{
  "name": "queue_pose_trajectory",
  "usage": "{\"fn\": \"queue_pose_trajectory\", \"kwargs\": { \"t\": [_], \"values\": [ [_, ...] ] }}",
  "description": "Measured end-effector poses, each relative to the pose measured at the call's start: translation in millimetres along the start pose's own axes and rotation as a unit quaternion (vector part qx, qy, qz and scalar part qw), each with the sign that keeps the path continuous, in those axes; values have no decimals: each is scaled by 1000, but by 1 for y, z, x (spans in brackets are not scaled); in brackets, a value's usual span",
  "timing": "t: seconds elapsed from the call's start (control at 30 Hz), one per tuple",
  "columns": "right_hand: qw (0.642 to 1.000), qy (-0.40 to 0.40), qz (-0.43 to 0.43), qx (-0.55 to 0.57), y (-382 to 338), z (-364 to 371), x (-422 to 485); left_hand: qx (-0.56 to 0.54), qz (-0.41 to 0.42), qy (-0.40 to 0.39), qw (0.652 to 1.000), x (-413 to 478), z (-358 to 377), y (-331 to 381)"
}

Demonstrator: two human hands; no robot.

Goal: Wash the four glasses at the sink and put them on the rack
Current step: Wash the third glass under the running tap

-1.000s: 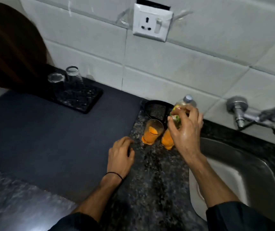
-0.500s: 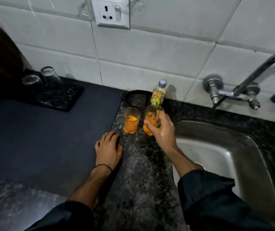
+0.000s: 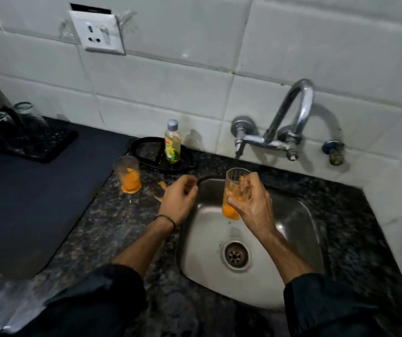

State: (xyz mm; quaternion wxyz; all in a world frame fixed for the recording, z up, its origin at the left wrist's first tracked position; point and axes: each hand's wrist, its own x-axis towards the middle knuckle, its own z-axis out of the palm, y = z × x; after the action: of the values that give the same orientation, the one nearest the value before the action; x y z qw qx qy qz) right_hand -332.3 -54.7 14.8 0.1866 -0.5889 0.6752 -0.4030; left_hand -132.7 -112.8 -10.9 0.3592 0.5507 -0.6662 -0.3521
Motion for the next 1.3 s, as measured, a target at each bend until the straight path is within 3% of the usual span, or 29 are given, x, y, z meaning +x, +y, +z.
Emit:
{"fn": "queue_pose_trajectory", "kwargs": {
  "t": [0.2, 0.33, 0.43, 0.53, 0.67, 0.73, 0.83, 0.93, 1.0, 1.07, 1.13, 1.23, 1.3],
  "values": [
    [999, 20, 9, 38, 23, -44, 14, 48, -41, -55, 996, 76, 57, 87],
    [996, 22, 19, 80, 31, -47, 20, 52, -75, -41, 995, 115, 87, 95],
    [992, 18, 28, 118, 39, -46, 22, -117, -124, -53, 984, 113, 96, 96],
    [986, 27, 42, 160, 44, -43, 24, -294, -160, -97, 937, 94, 87, 95],
    [965, 48, 80, 244, 43, -32, 31, -316, -158, -172, 919, 40, 96, 81],
    [940, 59, 142, 304, 35, -23, 39, -316, -160, -219, 909, 5, 110, 79],
    [900, 84, 256, 344, 33, -14, 51, -403, -187, -207, 872, -21, 122, 85],
    [872, 72, 284, 392, 38, -10, 48, -449, -198, -229, 840, -19, 116, 85],
    [903, 62, 234, 355, 38, -3, 38, -407, -243, -178, 862, -12, 120, 83],
    [931, 67, 198, 300, 41, 14, 25, -306, -281, -76, 906, -6, 132, 80],
    [931, 94, 217, 279, 36, 20, 14, -187, -215, -2, 959, -13, 142, 76],
    [902, 148, 291, 283, 41, 12, 18, -168, -96, -29, 981, -36, 145, 68],
    [872, 139, 335, 328, 46, 3, 23, -274, -128, -95, 949, -47, 141, 69]
  ]
}}
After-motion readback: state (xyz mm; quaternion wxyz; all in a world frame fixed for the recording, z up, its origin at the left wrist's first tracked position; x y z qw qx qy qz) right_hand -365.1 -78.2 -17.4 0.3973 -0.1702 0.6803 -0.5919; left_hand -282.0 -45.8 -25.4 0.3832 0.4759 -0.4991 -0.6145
